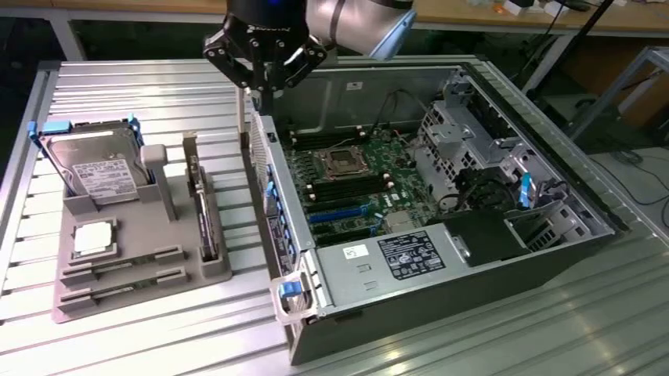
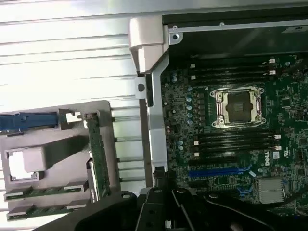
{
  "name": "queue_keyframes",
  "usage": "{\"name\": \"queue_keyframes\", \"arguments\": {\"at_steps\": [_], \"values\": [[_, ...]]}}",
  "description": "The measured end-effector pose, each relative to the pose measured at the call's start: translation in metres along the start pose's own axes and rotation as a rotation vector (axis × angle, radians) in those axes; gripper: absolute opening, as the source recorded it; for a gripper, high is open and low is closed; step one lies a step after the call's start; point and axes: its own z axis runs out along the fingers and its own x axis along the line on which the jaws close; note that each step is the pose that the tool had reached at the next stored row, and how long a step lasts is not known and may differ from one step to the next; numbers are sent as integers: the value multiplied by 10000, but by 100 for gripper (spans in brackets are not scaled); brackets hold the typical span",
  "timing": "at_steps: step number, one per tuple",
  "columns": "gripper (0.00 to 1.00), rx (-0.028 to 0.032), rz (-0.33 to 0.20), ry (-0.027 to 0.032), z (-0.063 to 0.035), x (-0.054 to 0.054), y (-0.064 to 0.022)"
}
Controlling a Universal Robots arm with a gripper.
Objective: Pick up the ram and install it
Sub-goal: 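Reach for the ram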
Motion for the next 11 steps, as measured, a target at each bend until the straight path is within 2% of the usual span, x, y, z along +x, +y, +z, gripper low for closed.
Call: {"name": "queue_keyframes", "arguments": {"at_steps": [1, 5, 7, 8, 9, 10, 11], "values": [[11, -2, -2, 4, 4, 128, -10], [11, 0, 0, 23, 1, 356, -28], [11, 0, 1, 25, -3, 561, -43], [11, 1, -1, 26, -7, 699, -53], [11, 1, 1, 25, -8, 765, -58], [11, 1, -1, 26, -12, 904, -70], [11, 0, 0, 25, -14, 993, -76]]}}
